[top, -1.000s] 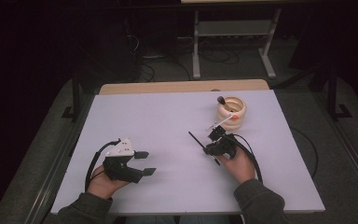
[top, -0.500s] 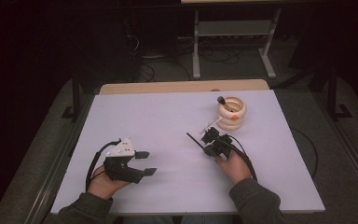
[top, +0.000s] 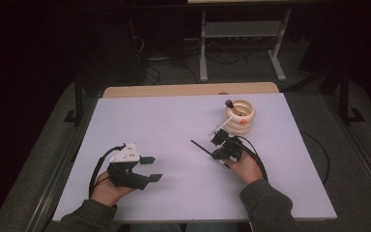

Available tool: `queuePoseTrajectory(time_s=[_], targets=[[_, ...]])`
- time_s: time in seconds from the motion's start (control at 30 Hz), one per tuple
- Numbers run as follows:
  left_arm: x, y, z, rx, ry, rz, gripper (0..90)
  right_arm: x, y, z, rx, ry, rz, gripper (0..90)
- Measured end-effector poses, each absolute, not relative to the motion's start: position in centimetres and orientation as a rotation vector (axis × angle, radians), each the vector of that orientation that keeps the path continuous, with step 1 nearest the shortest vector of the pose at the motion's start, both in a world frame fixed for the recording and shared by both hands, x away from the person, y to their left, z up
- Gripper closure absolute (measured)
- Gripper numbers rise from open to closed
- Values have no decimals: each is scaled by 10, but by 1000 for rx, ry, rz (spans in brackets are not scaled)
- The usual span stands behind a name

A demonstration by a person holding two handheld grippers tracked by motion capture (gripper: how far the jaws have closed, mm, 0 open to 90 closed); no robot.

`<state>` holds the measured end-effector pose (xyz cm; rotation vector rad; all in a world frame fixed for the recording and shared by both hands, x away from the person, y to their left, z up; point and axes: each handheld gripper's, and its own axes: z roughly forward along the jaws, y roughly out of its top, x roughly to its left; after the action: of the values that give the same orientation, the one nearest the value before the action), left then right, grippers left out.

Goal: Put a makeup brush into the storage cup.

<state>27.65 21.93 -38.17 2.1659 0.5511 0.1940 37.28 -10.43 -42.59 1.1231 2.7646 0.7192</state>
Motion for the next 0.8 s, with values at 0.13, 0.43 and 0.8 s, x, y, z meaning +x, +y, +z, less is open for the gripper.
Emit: queuePoseTrajectory(time_s=[0.13,0.43,0.8], targets=[[276,219,-381,2166,547,198,359,371,-107,-423,1104,2779,779,851],[276,218,-380,2165,546,195,362,366,-114,-411,1069,2798,946,851],[278,217,-377,2164,524,190,372,348,-110,-386,890,2869,1025,850]])
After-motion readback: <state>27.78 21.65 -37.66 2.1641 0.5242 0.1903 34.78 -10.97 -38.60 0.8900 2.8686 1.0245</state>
